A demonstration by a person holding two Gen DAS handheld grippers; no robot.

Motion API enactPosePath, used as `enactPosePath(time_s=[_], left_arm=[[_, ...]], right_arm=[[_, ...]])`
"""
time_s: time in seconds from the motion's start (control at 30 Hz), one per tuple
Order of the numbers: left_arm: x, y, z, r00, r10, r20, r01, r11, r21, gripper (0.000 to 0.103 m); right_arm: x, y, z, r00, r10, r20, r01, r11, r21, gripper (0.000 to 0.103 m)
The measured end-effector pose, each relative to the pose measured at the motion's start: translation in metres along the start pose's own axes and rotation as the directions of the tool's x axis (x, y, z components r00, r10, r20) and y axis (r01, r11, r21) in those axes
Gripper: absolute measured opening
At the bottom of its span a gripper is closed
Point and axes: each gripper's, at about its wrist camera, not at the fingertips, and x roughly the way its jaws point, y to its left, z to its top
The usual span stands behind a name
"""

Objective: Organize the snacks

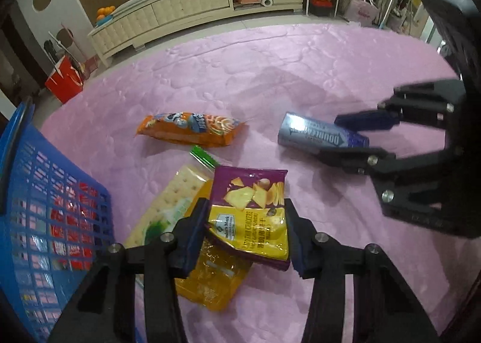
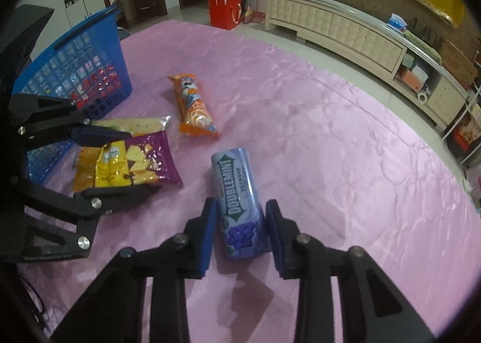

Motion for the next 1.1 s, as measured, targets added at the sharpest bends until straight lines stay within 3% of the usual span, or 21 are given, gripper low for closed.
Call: enactPosePath(time_s=[0.13,0.4,0.43,0.47,0.63,0.93,1.1], left_arm=[[-0.009,-0.005,-0.006,1.0,-0.006,0.0,0.006,1.0,-0.006,0.045],[-0.05,-0.002,-0.016,0.998,-0.029,0.053,0.031,0.999,-0.038,0.045],[-0.057,-0.001,-0.017,0.997,-0.032,0.065,0.034,0.999,-0.04,0.045],[-0.063,0.0,-0.019,0.997,-0.032,0.074,0.035,0.999,-0.04,0.045],[-0.095,0.008,-0.029,0.993,-0.021,0.118,0.026,0.999,-0.043,0.045],[-0.157,0.044,-0.048,0.975,-0.035,0.218,0.057,0.993,-0.099,0.045],[-0.19,0.072,-0.058,0.963,-0.009,0.269,0.041,0.993,-0.114,0.045]], right_arm=[[-0.014,0.003,-0.009,1.0,0.024,0.008,-0.024,0.998,0.065,0.036],[-0.054,0.017,-0.003,0.999,-0.008,0.044,0.004,0.996,0.09,0.032],[-0.063,0.022,0.0,0.998,-0.017,0.058,0.012,0.996,0.085,0.026],[-0.067,0.024,0.001,0.998,-0.022,0.064,0.017,0.997,0.081,0.006],[-0.089,0.04,0.006,0.994,-0.069,0.083,0.063,0.995,0.081,0.001],[-0.13,0.074,0.025,0.989,-0.067,0.129,0.057,0.995,0.079,0.001],[-0.144,0.106,0.045,0.984,-0.054,0.17,0.046,0.998,0.051,0.001]])
